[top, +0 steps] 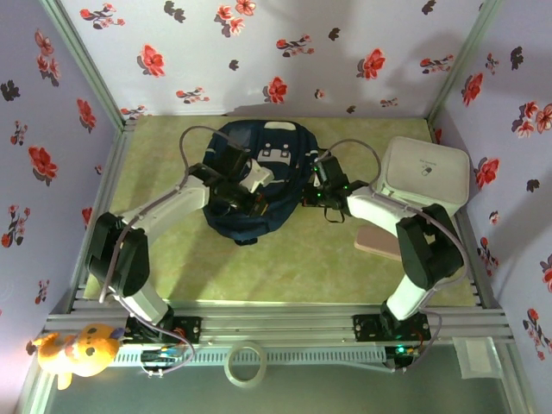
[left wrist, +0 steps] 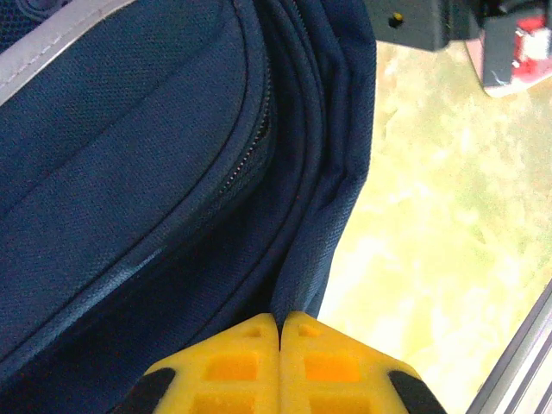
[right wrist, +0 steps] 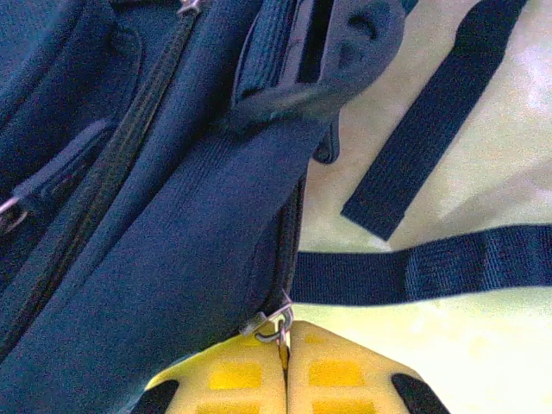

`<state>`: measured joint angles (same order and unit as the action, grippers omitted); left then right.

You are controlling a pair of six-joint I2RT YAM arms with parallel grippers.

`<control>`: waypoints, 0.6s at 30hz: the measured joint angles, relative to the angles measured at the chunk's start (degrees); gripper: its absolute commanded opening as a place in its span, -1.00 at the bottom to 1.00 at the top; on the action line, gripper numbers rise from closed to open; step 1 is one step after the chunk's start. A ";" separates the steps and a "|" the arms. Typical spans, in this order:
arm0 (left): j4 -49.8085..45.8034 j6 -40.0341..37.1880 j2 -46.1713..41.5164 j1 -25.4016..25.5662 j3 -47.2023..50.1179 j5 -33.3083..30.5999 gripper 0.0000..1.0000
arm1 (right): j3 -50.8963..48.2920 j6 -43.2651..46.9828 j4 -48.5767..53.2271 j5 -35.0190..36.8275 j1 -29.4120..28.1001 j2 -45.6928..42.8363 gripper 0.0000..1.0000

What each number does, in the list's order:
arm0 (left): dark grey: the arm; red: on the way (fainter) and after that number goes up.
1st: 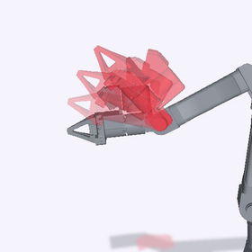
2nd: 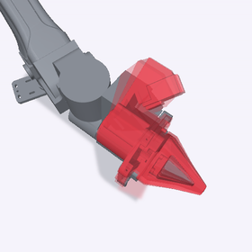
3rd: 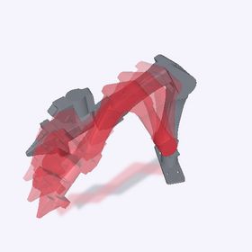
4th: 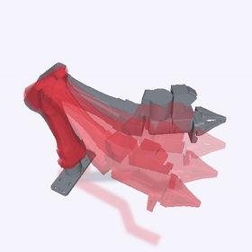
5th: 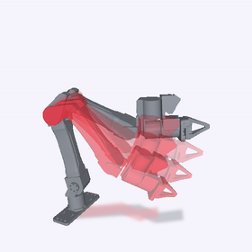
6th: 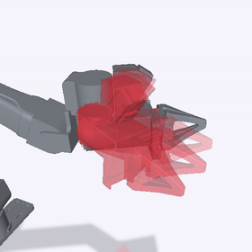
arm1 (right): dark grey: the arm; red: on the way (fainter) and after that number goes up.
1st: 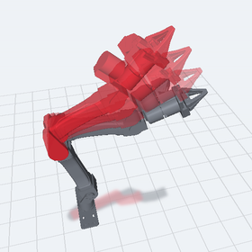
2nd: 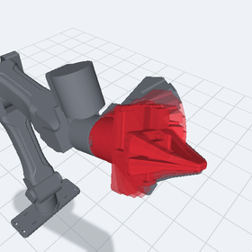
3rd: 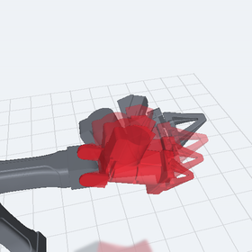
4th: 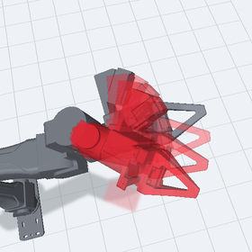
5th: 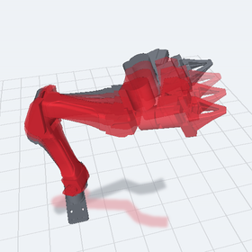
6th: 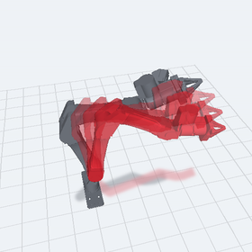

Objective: Pack the student bag

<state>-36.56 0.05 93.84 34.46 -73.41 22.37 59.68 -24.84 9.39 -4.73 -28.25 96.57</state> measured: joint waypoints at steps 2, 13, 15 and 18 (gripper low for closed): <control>0.22 0.17 -0.92 0.04 0.74 -0.44 -1.00 | 1.53 1.31 0.42 -0.24 0.59 1.49 -0.89; 1.05 1.73 -5.05 0.04 5.01 -2.23 -1.00 | 5.53 4.79 3.93 -2.19 2.03 4.90 -0.78; 0.96 1.97 -5.20 0.04 5.01 -2.25 -1.00 | 5.53 5.33 4.48 -1.90 2.08 4.81 -0.77; 0.94 2.19 -5.57 0.04 5.18 -2.25 -1.00 | 6.34 6.56 6.49 -0.92 2.08 4.70 -0.77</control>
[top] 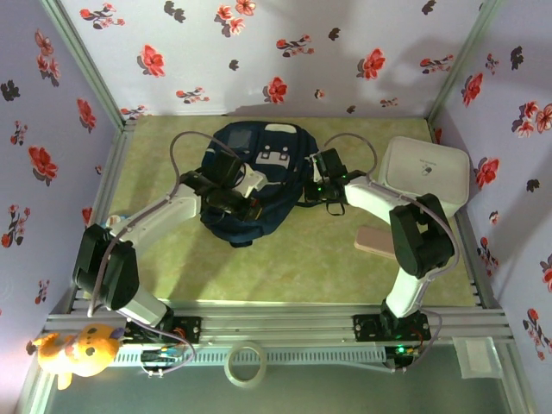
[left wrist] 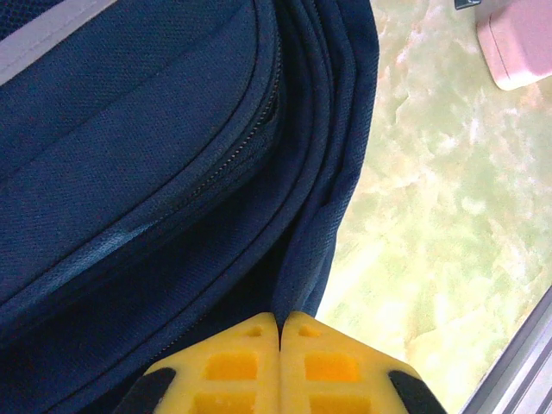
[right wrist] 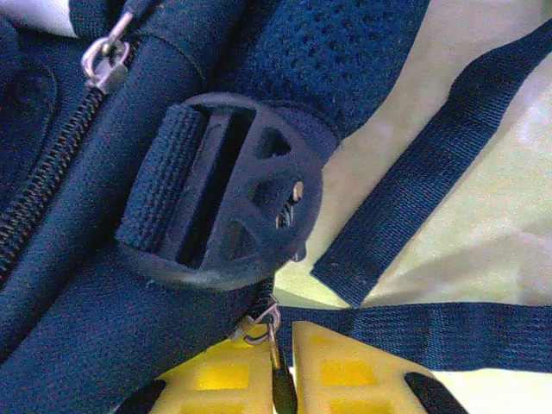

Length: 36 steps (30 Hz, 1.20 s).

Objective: Pack the student bag

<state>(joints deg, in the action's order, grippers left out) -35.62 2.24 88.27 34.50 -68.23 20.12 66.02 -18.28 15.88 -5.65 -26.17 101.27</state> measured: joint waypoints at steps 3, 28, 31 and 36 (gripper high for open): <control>0.02 0.35 -0.37 0.02 0.04 0.00 -1.00 | 1.62 1.05 2.32 0.48 0.00 0.02 -0.74; -2.71 -1.31 2.86 3.37 -8.50 -10.51 0.23 | -15.34 -1.68 -5.81 -2.16 4.52 -24.68 0.88; -3.63 -2.54 7.63 5.53 -13.05 -14.47 0.24 | -17.44 -2.80 -5.86 0.63 4.55 -24.94 0.89; -6.80 -2.89 15.85 9.35 -19.41 -20.63 0.19 | -19.69 -4.85 -6.45 4.17 5.88 -27.23 0.90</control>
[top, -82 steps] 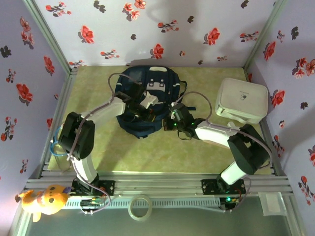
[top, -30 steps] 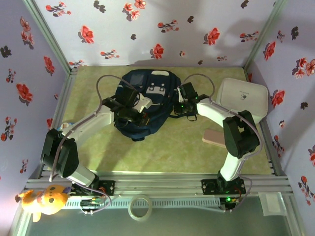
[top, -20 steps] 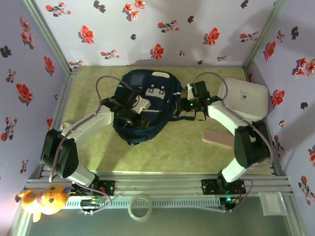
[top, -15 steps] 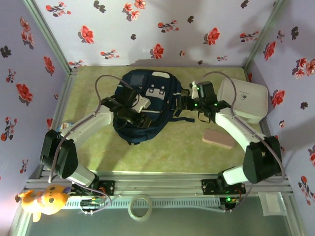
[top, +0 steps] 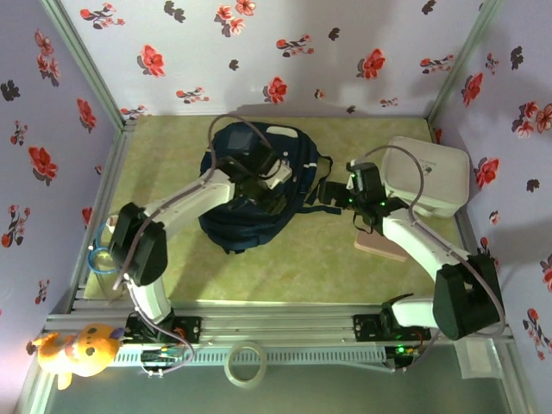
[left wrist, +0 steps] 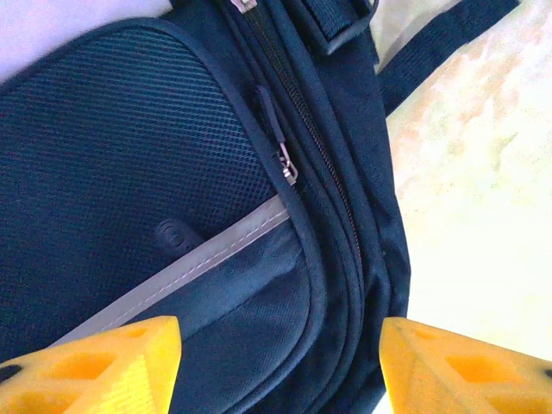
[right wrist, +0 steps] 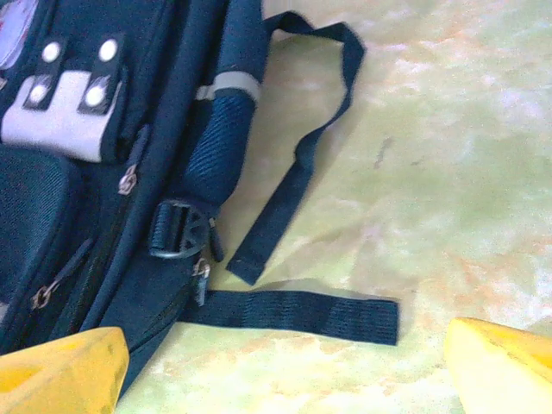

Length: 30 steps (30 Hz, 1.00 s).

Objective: Pack the student bag

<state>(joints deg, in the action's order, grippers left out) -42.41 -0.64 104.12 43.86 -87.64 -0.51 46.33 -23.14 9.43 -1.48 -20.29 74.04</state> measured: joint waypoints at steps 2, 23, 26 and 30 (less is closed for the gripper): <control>-0.98 0.00 2.43 1.07 -1.68 -1.64 0.18 | -0.76 -0.76 -0.61 0.72 0.79 -1.14 0.90; -4.81 0.22 10.10 3.41 -5.75 -12.98 -0.63 | -2.56 -3.96 -2.34 0.00 2.21 -2.54 0.92; -4.31 0.17 8.11 3.43 -4.94 -13.03 -0.87 | -2.56 -4.48 -2.45 -0.17 2.21 -2.23 0.92; -2.64 0.24 4.17 3.13 -2.73 -13.03 -1.00 | -2.56 -5.27 -3.41 -1.55 2.21 -0.94 0.92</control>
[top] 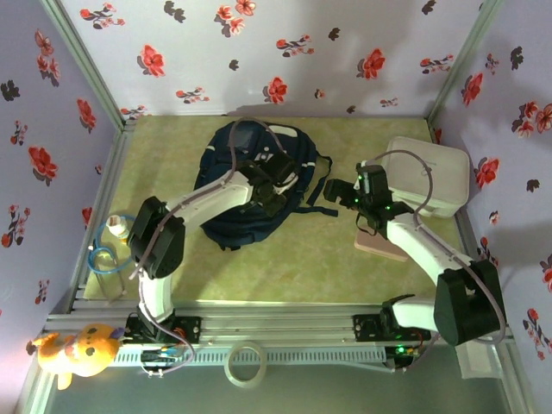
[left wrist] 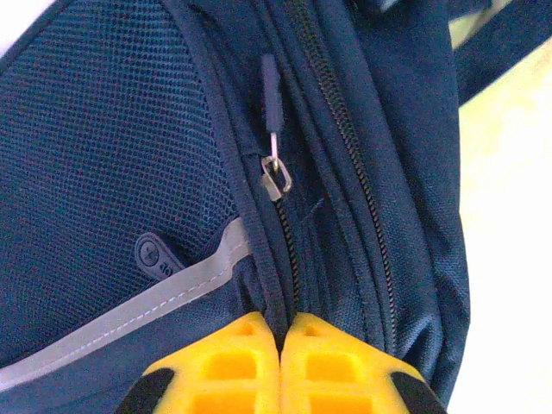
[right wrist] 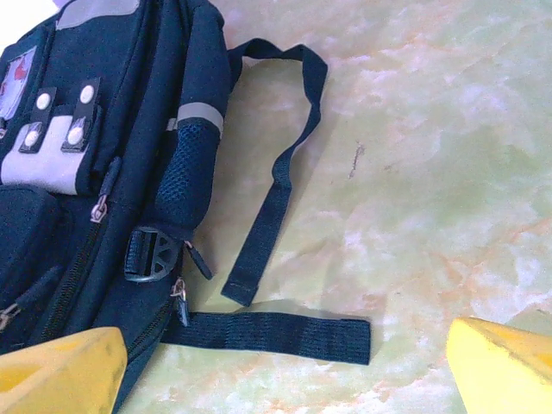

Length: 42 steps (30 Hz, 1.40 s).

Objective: Pack the student bag

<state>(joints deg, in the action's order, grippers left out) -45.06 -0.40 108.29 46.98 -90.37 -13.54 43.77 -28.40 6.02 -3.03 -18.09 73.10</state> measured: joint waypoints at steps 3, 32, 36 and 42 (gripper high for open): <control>1.38 0.00 -2.80 -0.50 2.14 0.28 -1.00 | 0.00 -0.46 -0.90 -2.05 0.00 1.46 0.90; 20.85 4.55 -22.62 -4.26 24.98 10.64 -1.00 | 25.88 -2.54 -11.80 -25.55 -5.44 30.16 0.27; 21.03 4.55 -22.67 -4.26 24.98 10.82 -1.00 | 29.24 -1.62 -11.76 -25.70 -5.31 33.94 0.27; 21.07 4.59 -22.67 -4.50 24.98 11.13 -1.00 | 31.65 -0.11 -11.28 -26.86 -4.44 37.18 0.26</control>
<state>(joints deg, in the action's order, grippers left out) -23.99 4.19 85.62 42.48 -65.39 -2.42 75.42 -28.51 -5.26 -29.89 -22.52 110.28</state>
